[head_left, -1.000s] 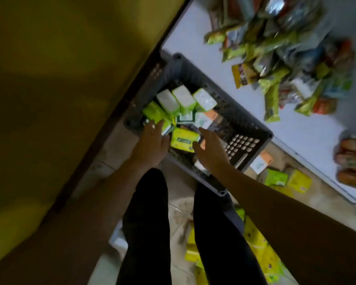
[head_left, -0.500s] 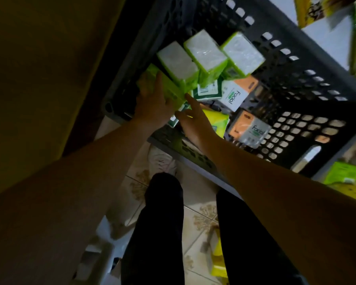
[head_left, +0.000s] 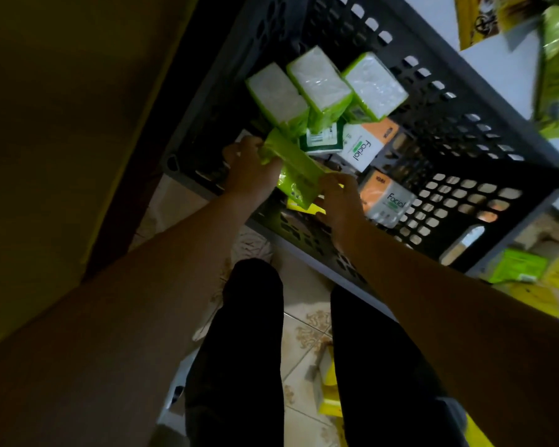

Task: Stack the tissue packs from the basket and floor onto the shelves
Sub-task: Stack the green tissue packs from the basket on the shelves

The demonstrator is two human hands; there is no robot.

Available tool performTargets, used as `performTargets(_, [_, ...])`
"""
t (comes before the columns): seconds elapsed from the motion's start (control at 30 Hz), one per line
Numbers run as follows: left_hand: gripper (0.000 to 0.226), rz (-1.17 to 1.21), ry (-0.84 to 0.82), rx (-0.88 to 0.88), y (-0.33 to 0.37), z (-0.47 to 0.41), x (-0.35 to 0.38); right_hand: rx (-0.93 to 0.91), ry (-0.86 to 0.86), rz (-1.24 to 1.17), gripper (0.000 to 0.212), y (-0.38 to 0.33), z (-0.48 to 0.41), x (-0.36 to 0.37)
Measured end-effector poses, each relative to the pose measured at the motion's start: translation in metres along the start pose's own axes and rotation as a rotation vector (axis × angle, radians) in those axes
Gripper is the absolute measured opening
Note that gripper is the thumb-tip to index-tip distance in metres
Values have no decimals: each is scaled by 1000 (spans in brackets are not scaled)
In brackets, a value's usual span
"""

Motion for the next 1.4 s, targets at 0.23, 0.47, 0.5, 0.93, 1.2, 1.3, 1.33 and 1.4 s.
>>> performTargets(0.23, [35, 348, 46, 12, 39, 97, -6, 169, -8, -139, 18, -18, 102, -32])
performTargets(0.47, [29, 458, 116, 202, 126, 247, -76, -149, -19, -10, 24, -119, 274, -28])
performTargets(0.5, [24, 495, 136, 234, 142, 276, -90, -182, -50, -19, 23, -138, 306, -27])
performTargets(0.93, [17, 846, 512, 796, 341, 565, -241, -1000, -214, 45, 16, -336, 610, -3])
performTargets(1.2, [19, 751, 716, 1094, 437, 660, -280, -1478, -225, 132, 49, -418, 732, -22])
performTargets(1.3, [12, 728, 688, 1176, 475, 671, -281, -1600, -179, 205, 54, -439, 757, -40])
performTargets(1.33, [13, 697, 668, 1195, 489, 671, -282, -1623, -153, 226, 55, -450, 759, -45])
performTargets(1.4, [18, 593, 641, 1180, 517, 668, -286, -1652, -87, 267, 51, -472, 763, -56])
Point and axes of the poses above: each hand's wrist, its own z-axis away from the middle knuckle, its own x-axis out of the palm, y = z × x, the point moved 3 cm from there along -z, towards the middle knuckle, and after that the axes turned 9 degrees about -y, right-handed, at the moved point
